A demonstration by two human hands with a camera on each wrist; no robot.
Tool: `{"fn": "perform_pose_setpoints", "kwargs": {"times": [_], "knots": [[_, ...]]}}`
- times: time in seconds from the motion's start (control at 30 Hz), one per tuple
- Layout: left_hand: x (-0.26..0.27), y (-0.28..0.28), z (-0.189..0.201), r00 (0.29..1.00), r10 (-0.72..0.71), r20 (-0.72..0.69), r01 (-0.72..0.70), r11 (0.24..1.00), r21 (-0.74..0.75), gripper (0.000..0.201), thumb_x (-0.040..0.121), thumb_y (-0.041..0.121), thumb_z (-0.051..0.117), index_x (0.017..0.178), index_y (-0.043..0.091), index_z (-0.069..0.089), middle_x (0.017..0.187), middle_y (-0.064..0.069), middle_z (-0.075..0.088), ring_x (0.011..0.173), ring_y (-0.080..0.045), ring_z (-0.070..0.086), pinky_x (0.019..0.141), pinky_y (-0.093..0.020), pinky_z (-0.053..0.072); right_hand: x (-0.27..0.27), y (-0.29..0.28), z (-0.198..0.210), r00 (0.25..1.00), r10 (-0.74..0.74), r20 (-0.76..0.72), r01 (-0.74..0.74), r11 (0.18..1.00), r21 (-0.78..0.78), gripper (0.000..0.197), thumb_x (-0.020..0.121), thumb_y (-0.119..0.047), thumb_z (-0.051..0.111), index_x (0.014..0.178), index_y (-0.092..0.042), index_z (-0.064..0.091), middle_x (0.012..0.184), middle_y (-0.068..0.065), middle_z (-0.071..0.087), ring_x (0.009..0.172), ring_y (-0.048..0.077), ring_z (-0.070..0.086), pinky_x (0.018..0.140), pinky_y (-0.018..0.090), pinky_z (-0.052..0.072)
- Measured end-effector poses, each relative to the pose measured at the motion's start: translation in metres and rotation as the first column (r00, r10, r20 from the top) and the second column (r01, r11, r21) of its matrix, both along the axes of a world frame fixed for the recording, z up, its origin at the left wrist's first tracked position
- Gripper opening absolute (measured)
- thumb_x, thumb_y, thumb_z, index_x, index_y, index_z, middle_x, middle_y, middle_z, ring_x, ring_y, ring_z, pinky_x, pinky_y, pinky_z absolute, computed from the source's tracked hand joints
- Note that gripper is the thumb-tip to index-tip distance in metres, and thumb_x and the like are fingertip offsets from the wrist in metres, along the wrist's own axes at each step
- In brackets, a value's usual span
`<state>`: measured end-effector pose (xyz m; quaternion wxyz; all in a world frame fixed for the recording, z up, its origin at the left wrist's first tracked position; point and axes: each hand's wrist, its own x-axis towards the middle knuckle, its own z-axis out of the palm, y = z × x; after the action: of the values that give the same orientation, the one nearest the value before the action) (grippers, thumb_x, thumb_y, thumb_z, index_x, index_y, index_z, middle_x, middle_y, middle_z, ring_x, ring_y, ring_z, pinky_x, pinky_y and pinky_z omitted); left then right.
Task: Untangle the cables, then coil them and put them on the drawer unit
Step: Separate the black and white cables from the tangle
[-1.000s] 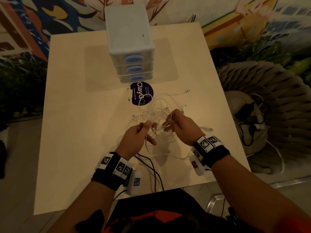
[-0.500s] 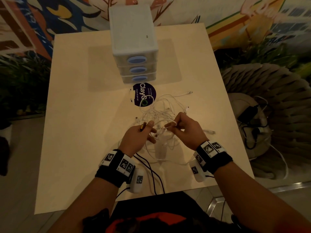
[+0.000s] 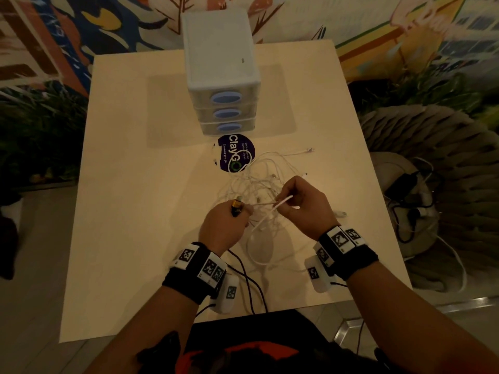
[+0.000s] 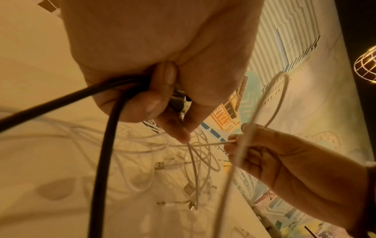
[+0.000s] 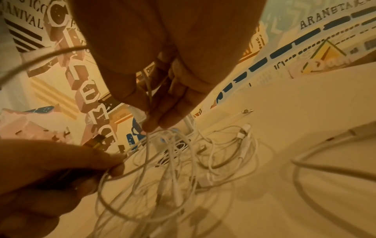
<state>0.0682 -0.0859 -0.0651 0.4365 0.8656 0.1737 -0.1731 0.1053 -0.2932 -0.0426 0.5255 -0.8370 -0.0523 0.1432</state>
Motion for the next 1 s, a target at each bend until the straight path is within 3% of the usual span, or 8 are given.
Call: {"fn": "perform_pose_setpoints", "kwargs": {"times": [0.13,0.2,0.47,0.53,0.67,0.83,0.93,1.0], "knots": [[-0.001,0.007,-0.004,1.000,0.014,0.010,-0.015,0.998,0.068,0.038,0.101,0.043,0.053,0.084,0.014,0.069,0.082,-0.008,0.071,0.081,-0.029,0.064,0.081,-0.048,0.053,0.004,-0.009,0.005,0.995,-0.099,-0.010,0.100,0.992,0.071,0.016,0.084,-0.025,0.072,0.086,-0.027,0.056,0.086,0.004,0.070,0.084,0.026,0.075,0.081,0.054,0.059],[0.000,0.007,-0.004,1.000,0.029,0.009,-0.030,0.997,0.071,0.036,0.101,0.043,0.053,0.085,0.015,0.070,0.083,-0.007,0.071,0.082,-0.028,0.064,0.081,-0.047,0.053,0.006,-0.013,0.005,0.989,-0.147,-0.024,0.149,0.982,0.114,0.015,0.090,-0.018,0.070,0.088,-0.022,0.055,0.085,0.005,0.068,0.084,0.025,0.076,0.083,0.053,0.059],[-0.002,0.006,-0.006,0.998,0.043,0.046,-0.050,0.987,0.154,0.033,0.102,0.040,0.050,0.089,0.015,0.066,0.082,-0.005,0.069,0.079,-0.029,0.061,0.069,-0.037,0.045,0.005,-0.019,0.010,0.991,-0.129,-0.047,0.136,0.961,0.241,0.009,0.100,-0.002,0.057,0.101,-0.010,0.060,0.094,0.007,0.068,0.088,0.024,0.075,0.084,0.030,0.057],[-0.001,0.008,-0.008,0.997,0.073,0.035,-0.077,0.984,0.160,0.030,0.102,0.041,0.049,0.094,0.017,0.067,0.085,-0.004,0.071,0.082,-0.028,0.063,0.071,-0.036,0.047,0.005,-0.020,0.012,0.991,-0.127,-0.039,0.133,0.952,0.276,0.013,0.101,0.001,0.055,0.100,-0.012,0.059,0.094,0.005,0.066,0.088,0.025,0.075,0.085,0.032,0.057],[0.002,0.012,-0.011,0.995,0.098,0.025,-0.101,0.980,0.169,0.029,0.101,0.040,0.048,0.098,0.018,0.067,0.088,-0.005,0.071,0.087,-0.030,0.065,0.078,-0.039,0.051,0.010,-0.026,0.011,0.984,-0.175,-0.030,0.175,0.925,0.338,0.014,0.102,0.004,0.050,0.105,-0.007,0.057,0.095,0.009,0.061,0.085,0.025,0.072,0.090,0.049,0.057],[-0.001,0.013,-0.012,0.994,0.096,0.050,-0.104,0.978,0.179,0.027,0.102,0.039,0.049,0.104,0.017,0.065,0.092,-0.005,0.070,0.089,-0.032,0.064,0.077,-0.040,0.051,0.011,-0.029,0.011,0.978,-0.203,-0.041,0.204,0.908,0.366,0.016,0.103,0.005,0.045,0.108,-0.007,0.054,0.093,0.011,0.058,0.084,0.024,0.072,0.089,0.044,0.058],[-0.003,0.009,-0.005,0.989,0.093,0.115,-0.112,0.979,0.169,0.018,0.098,0.035,0.059,0.108,0.020,0.057,0.082,0.005,0.061,0.077,-0.023,0.060,0.067,-0.033,0.044,0.010,-0.029,0.013,0.974,-0.220,-0.053,0.224,0.897,0.381,0.019,0.103,0.005,0.045,0.105,-0.012,0.054,0.087,0.008,0.059,0.081,0.025,0.072,0.087,0.041,0.059],[-0.006,0.005,0.000,0.974,0.087,0.208,-0.115,0.985,0.131,0.026,0.092,0.029,0.068,0.111,0.023,0.051,0.078,0.014,0.056,0.066,-0.011,0.055,0.059,-0.028,0.041,0.010,-0.027,0.014,0.976,-0.209,-0.062,0.217,0.897,0.385,0.020,0.103,0.005,0.045,0.105,-0.012,0.055,0.087,0.010,0.060,0.080,0.025,0.072,0.086,0.041,0.059]]}}
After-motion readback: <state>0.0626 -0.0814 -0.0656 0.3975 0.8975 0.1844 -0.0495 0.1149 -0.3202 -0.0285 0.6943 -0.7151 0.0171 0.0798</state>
